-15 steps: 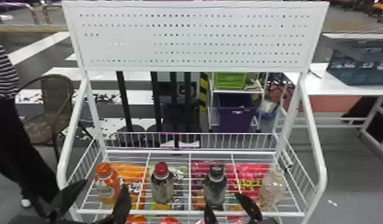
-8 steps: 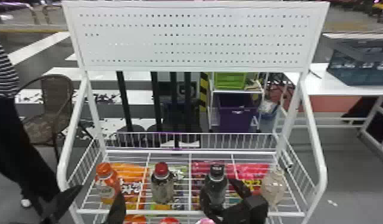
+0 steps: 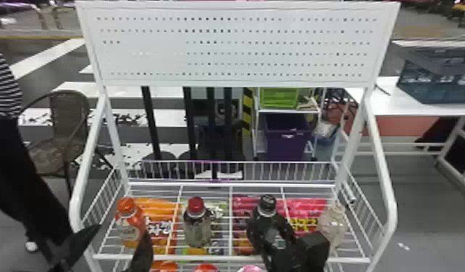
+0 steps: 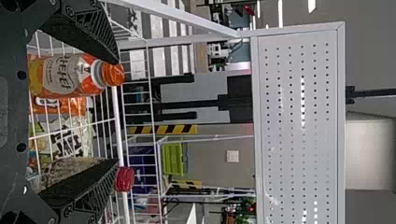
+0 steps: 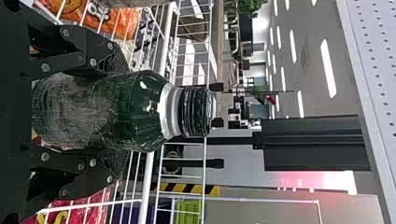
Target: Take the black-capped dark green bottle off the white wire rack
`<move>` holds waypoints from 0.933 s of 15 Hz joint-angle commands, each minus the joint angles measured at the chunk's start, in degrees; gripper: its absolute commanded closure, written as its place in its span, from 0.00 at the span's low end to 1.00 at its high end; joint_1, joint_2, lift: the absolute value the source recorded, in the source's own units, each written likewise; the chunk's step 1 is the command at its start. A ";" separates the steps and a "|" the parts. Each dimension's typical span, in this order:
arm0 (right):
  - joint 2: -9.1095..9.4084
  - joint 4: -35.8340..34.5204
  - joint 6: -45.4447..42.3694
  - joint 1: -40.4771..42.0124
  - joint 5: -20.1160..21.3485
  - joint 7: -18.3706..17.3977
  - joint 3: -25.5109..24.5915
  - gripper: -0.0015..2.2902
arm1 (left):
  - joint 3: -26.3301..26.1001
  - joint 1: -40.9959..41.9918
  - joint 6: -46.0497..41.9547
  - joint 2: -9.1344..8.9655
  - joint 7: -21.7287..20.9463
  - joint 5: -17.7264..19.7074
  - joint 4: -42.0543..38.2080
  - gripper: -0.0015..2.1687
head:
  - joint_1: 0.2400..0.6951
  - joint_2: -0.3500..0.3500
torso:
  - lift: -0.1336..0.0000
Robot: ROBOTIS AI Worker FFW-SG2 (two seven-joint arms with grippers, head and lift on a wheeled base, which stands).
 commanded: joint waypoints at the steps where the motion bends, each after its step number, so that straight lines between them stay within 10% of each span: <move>1: -1.05 -11.76 6.12 5.19 -1.15 -0.92 0.00 0.61 | -0.13 -0.09 0.00 -0.01 0.00 0.00 0.07 0.07 | 0.57 0.50 | 1.00; 7: -7.11 -36.46 10.17 20.66 -1.59 -1.45 -3.52 0.61 | -0.40 -0.09 -0.35 -0.19 0.00 0.00 0.16 0.07 | 0.57 0.50 | 1.00; 14: -7.82 -49.11 6.30 37.44 -7.75 0.04 -15.73 0.61 | -1.01 -0.18 -0.52 -0.45 0.00 0.00 -0.28 0.07 | 0.57 0.50 | 1.00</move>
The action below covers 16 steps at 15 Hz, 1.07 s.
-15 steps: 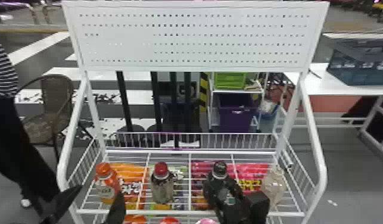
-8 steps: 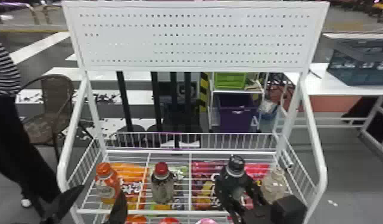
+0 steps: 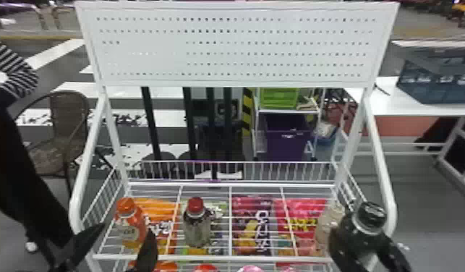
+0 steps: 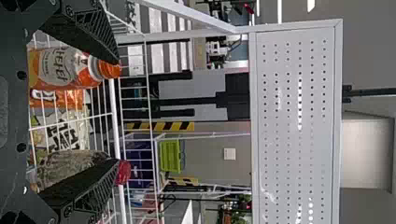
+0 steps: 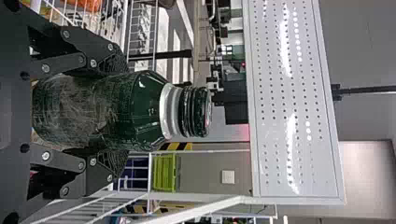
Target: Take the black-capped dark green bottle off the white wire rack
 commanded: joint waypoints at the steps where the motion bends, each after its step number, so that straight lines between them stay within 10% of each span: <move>1: 0.05 -2.21 -3.41 4.78 -2.02 0.62 -4.29 0.61 | -0.12 -0.02 0.00 -0.04 0.09 0.00 -0.46 0.07 | 0.57 0.50 | 1.00; 16: 3.13 -3.62 -6.22 9.09 -3.52 3.70 -12.03 0.60 | 1.03 0.34 0.18 -0.04 0.09 0.00 -1.42 0.07 | 0.57 0.50 | 1.00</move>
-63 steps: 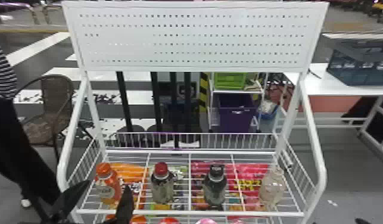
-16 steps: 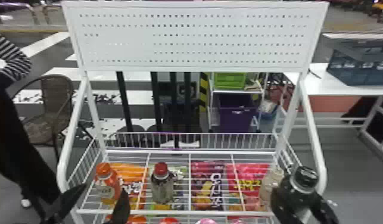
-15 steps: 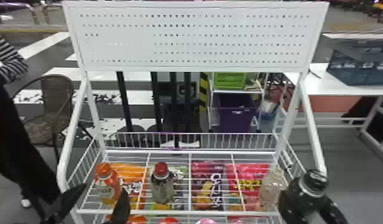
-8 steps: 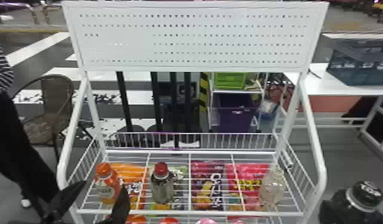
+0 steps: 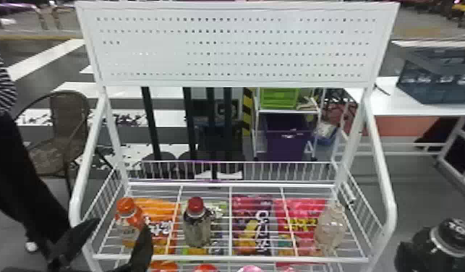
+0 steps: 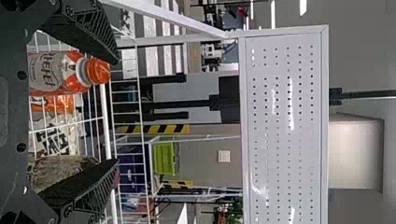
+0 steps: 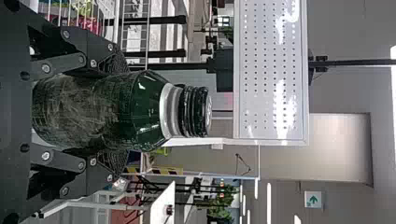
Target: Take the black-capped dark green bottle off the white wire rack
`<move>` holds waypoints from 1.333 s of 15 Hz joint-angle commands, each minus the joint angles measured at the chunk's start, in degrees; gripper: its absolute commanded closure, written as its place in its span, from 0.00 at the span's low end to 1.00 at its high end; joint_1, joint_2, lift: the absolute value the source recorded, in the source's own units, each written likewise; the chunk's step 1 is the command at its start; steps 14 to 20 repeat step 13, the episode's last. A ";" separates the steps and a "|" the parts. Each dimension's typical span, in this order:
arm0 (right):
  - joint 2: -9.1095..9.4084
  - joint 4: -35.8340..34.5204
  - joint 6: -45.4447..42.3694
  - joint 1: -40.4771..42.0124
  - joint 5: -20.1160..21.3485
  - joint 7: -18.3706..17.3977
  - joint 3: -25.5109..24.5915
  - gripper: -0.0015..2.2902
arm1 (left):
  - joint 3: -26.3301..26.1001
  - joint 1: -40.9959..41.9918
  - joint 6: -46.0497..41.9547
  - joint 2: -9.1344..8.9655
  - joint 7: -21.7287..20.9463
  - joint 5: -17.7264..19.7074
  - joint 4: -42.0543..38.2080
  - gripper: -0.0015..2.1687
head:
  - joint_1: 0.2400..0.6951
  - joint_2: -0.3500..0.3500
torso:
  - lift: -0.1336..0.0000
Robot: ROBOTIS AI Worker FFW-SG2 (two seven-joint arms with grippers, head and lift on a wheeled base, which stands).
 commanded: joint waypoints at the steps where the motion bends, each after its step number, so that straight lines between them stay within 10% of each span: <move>1: 0.09 0.01 0.02 -0.06 0.00 0.05 -0.06 0.60 | 0.01 0.08 0.00 0.00 0.00 0.00 0.00 0.07 | 0.57 0.50 | 1.00; 20: 0.09 -0.16 0.02 0.21 0.00 0.40 -0.41 0.60 | 0.10 0.34 0.00 0.00 0.00 0.00 0.17 0.07 | 0.57 0.50 | 1.00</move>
